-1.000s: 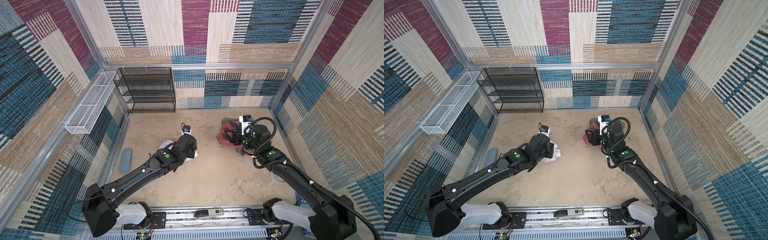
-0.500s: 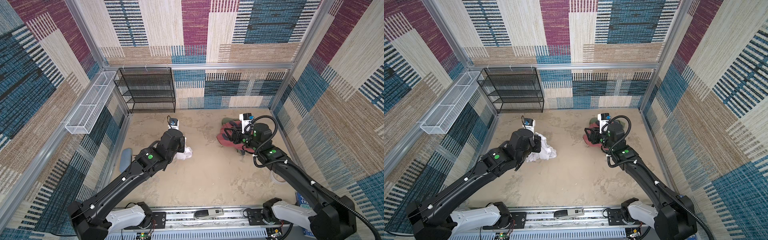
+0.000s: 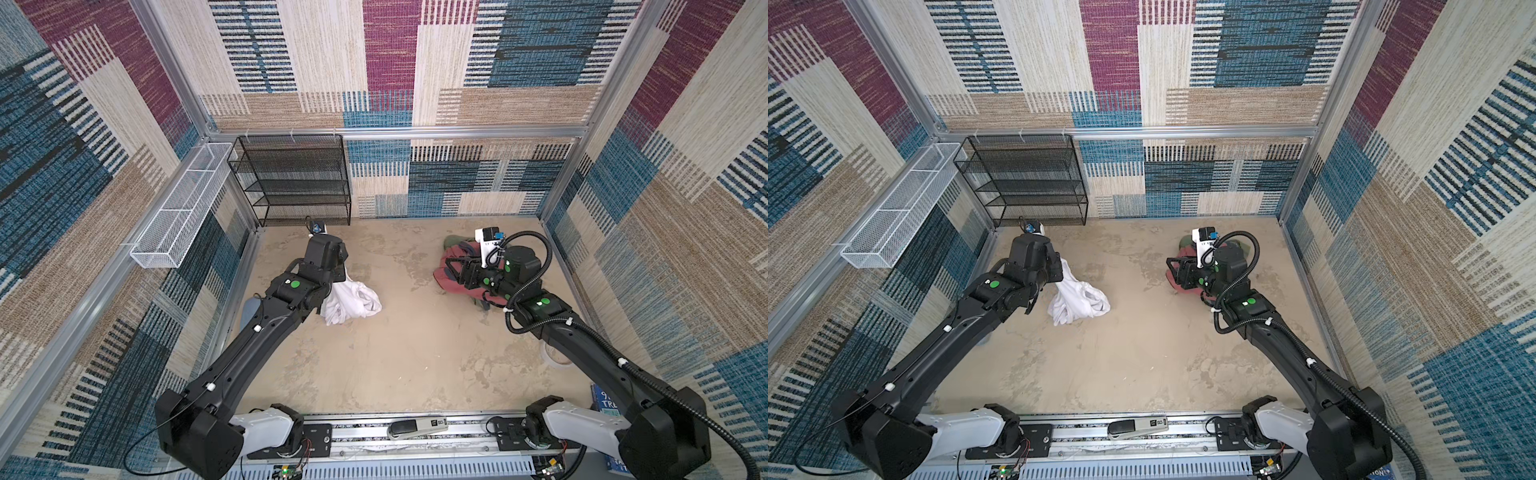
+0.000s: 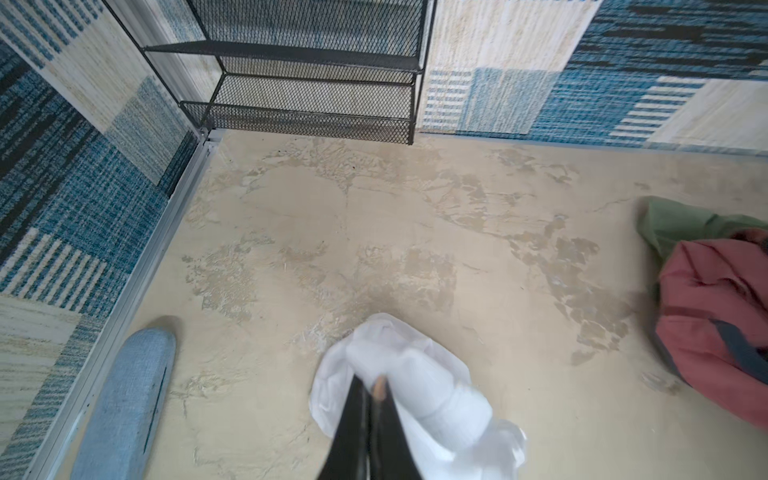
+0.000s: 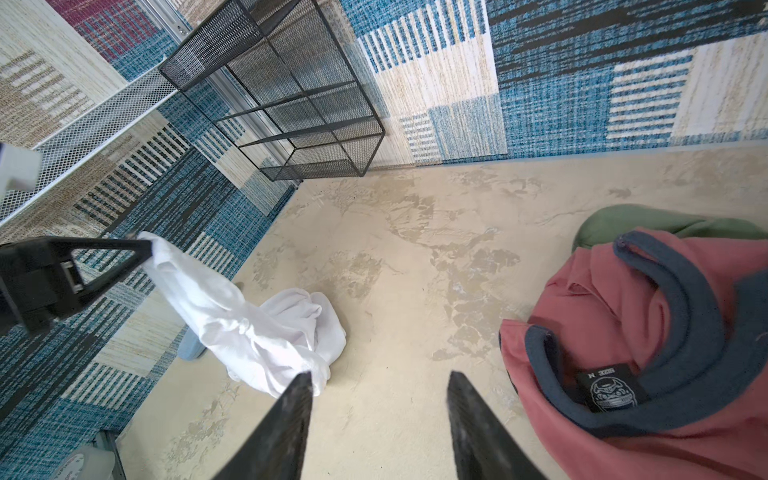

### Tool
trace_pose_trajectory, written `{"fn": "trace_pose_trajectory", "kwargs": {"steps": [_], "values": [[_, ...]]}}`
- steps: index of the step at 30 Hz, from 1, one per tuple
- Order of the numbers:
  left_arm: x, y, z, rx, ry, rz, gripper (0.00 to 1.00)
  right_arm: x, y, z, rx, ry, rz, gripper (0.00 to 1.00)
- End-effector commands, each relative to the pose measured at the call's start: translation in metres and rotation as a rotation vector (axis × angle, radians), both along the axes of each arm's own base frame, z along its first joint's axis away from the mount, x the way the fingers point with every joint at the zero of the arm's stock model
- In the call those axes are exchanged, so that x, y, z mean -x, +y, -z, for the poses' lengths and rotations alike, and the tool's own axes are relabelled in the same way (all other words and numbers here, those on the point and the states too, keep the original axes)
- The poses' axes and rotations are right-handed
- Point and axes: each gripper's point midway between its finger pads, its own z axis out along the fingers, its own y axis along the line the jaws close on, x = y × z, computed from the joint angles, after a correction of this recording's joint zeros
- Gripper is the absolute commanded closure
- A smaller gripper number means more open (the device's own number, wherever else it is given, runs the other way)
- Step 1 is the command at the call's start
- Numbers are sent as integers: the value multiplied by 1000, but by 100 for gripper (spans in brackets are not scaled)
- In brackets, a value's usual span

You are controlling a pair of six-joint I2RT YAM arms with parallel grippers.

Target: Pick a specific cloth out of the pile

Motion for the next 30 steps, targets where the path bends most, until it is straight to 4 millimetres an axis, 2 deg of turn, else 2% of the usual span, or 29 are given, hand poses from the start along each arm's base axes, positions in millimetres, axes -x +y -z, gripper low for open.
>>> {"fn": "trace_pose_trajectory", "kwargs": {"steps": [1,7,13,17,22,30], "values": [[-18,1,14,25,13,-8,100,-1,5,-9,-26,-23,-23,45],[-48,12,64,46,71,-71,100,2,4,-2,-29,-8,-22,45],[-62,25,114,4,170,-125,100,1,3,2,-29,0,-11,45],[-60,36,140,-26,217,-163,100,0,6,2,-29,9,-24,45],[-49,46,166,-33,265,-202,100,1,5,0,-27,8,-20,45],[-20,63,191,-11,326,-267,100,-2,3,3,-17,10,-7,45]]}}
